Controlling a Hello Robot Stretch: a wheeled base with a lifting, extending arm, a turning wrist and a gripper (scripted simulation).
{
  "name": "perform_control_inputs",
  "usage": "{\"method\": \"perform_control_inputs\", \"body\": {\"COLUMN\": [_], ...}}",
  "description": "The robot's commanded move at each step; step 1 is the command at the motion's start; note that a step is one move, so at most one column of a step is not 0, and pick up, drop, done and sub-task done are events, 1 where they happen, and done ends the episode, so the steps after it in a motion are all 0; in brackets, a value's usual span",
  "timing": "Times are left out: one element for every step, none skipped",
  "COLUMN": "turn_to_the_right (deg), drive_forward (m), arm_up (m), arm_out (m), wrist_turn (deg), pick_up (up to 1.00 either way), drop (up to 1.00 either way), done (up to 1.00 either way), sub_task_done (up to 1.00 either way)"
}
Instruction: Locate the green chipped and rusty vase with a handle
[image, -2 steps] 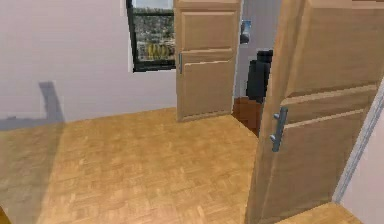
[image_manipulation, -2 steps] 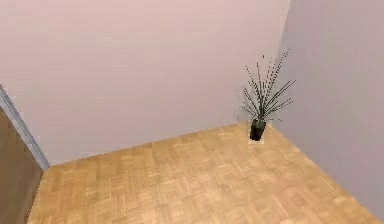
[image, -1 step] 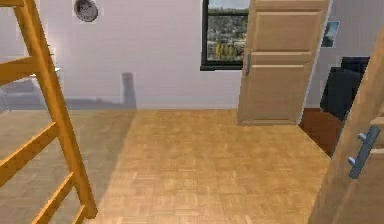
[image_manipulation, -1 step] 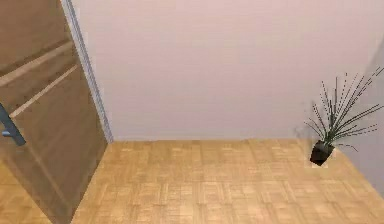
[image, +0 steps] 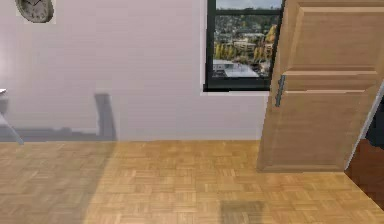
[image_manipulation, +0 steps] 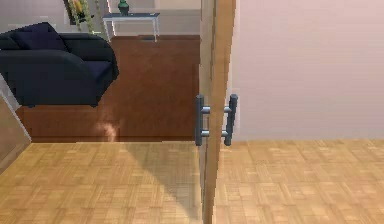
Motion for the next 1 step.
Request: {"method": "perform_control_inputs", "body": {"turn_to_the_right": [-15.0], "drive_forward": [0.0], "arm_up": [0.0], "arm_out": [0.0], "wrist_turn": [0.0], "pick_up": [0.0], "drop": [0.0], "done": [0.0], "sub_task_done": [0.0]}}
